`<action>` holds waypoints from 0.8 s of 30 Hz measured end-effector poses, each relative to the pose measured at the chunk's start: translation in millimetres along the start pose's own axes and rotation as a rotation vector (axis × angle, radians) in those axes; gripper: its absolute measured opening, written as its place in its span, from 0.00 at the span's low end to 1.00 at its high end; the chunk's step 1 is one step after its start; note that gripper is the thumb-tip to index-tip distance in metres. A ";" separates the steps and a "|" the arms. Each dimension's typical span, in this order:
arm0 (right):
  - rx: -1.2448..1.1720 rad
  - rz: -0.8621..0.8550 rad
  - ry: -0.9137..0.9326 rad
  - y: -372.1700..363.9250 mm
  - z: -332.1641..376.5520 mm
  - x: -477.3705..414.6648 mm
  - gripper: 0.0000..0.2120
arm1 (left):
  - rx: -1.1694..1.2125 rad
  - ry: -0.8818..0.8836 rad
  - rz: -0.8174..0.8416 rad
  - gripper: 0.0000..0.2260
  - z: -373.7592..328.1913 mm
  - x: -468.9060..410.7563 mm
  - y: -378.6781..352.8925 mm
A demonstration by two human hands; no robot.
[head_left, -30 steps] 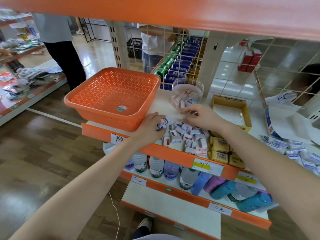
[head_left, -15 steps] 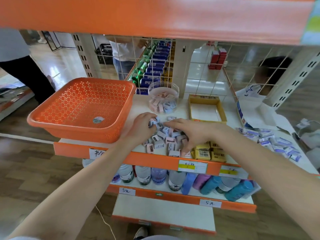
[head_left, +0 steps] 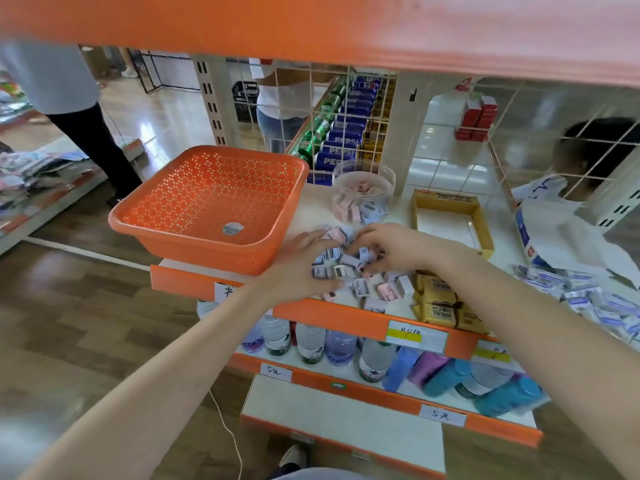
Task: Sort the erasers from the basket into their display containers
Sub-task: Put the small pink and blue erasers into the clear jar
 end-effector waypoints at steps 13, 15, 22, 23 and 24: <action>-0.033 -0.217 -0.001 -4.0 1.0 8.2 0.20 | 0.048 0.085 -0.042 0.29 6.1 -8.0 -12.7; -0.076 -0.188 0.021 -1.3 1.3 17.9 0.23 | 0.049 0.094 -0.091 0.28 5.0 -13.6 -14.9; -0.044 0.018 0.000 -10.6 2.1 43.0 0.30 | -0.028 0.140 -0.136 0.27 -3.7 -23.5 -15.0; -0.054 0.011 0.003 -12.3 2.1 43.5 0.29 | -0.030 0.142 -0.137 0.27 -4.6 -22.5 -14.7; -0.072 0.002 0.008 -13.4 2.4 43.6 0.27 | -0.026 0.139 -0.142 0.26 -5.9 -20.8 -14.4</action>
Point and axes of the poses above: each hand's wrist, its own x-axis away from the middle knuckle, its own y-axis out of the back of the hand, z = x × y, the point moved 1 cm from there along -x, towards the middle knuckle, and after that the axes turned 7 degrees about y, right-handed, at the moved point
